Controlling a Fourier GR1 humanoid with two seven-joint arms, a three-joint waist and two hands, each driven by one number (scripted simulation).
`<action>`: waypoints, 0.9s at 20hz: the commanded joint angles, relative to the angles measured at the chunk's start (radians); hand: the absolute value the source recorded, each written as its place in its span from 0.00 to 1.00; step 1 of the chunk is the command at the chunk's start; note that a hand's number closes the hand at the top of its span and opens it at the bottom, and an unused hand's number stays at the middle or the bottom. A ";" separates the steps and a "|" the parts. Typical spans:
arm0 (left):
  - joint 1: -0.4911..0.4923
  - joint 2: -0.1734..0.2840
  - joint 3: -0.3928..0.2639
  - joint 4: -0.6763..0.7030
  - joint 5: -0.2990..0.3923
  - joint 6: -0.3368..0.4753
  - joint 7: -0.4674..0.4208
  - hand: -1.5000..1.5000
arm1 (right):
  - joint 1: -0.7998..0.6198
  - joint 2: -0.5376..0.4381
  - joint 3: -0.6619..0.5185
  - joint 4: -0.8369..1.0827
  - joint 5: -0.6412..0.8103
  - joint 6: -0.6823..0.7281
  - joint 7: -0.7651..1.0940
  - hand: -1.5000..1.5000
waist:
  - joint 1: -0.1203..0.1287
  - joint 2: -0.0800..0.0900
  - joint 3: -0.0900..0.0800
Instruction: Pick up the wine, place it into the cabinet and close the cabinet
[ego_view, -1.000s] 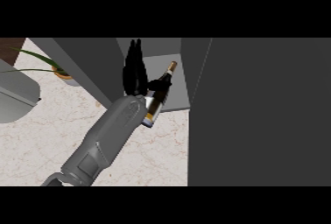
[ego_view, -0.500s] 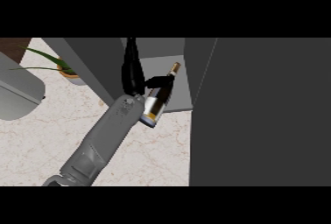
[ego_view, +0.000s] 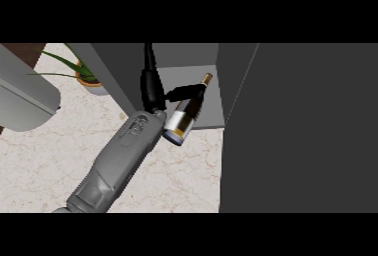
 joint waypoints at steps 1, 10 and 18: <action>0.059 0.000 -0.017 -0.054 0.107 -0.069 -0.107 0.00 | 0.029 -0.014 -0.022 -0.123 -0.044 -0.028 0.061 0.00 | 0.029 -0.006 0.001; 0.139 0.000 -0.151 -0.210 0.155 -0.100 -0.080 0.00 | 0.037 0.015 0.065 -0.188 0.042 -0.088 0.085 0.00 | 0.050 -0.013 0.002; 0.359 0.048 -0.217 -0.588 0.130 -0.157 0.020 0.00 | 0.012 0.003 0.043 -0.113 0.058 -0.105 0.065 0.00 | 0.069 -0.017 0.002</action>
